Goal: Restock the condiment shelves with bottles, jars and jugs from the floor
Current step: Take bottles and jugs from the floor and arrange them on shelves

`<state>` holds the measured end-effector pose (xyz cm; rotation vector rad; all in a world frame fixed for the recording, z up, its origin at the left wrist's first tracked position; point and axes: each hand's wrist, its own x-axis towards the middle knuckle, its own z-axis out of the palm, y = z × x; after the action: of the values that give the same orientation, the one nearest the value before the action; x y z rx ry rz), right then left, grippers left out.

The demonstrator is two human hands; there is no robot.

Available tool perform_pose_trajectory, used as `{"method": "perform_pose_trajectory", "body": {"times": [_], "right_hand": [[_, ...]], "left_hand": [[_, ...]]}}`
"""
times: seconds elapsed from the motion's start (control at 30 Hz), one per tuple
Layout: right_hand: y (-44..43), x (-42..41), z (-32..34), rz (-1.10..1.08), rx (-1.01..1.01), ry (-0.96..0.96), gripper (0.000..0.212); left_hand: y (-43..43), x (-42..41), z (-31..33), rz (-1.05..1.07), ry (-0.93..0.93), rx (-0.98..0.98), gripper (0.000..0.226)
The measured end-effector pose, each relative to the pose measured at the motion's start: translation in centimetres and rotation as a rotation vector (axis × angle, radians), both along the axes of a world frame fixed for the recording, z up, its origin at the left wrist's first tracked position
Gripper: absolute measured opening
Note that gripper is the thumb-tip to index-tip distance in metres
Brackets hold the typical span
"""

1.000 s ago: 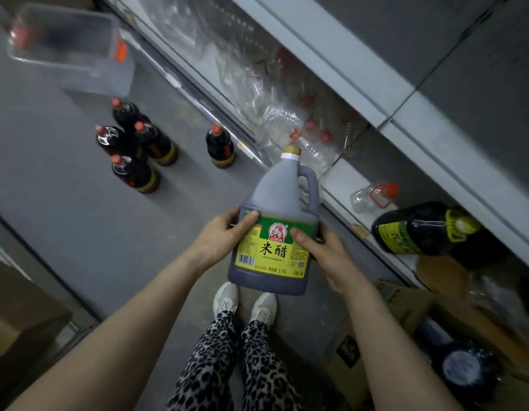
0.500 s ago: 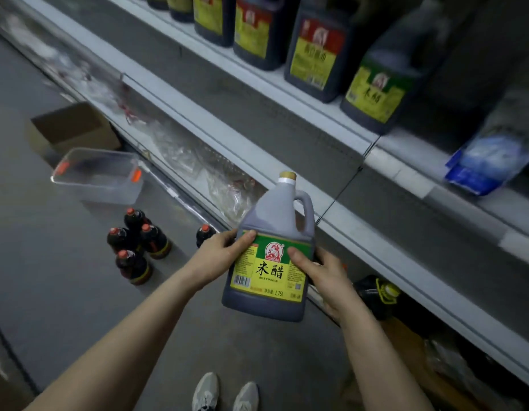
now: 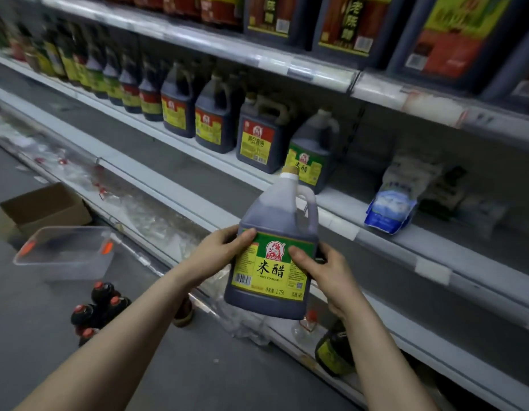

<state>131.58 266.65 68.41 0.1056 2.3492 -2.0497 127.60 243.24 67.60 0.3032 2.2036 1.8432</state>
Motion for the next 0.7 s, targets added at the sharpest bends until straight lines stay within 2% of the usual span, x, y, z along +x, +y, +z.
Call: {"method": "perform_pose_trajectory", "body": {"times": [0.23, 0.47, 0.6, 0.7], "right_hand": [[2.1, -1.9, 1.8, -0.064, 0.022, 0.086, 0.052], [3.3, -6.5, 2.3, -0.117, 0.062, 0.115, 0.052], [2.7, -10.0, 2.0, -0.174, 0.087, 0.117, 0.043], [1.9, -12.9, 2.2, -0.232, 0.117, 0.121, 0.046]], "left_hand": [[2.6, -3.4, 1.9, -0.09, 0.062, 0.004, 0.042], [3.3, -10.2, 1.6, -0.238, 0.101, 0.088, 0.04], [2.7, -15.5, 1.8, -0.33, 0.12, 0.112, 0.051], [2.1, -20.2, 2.5, -0.418, 0.146, 0.08, 0.057]]}}
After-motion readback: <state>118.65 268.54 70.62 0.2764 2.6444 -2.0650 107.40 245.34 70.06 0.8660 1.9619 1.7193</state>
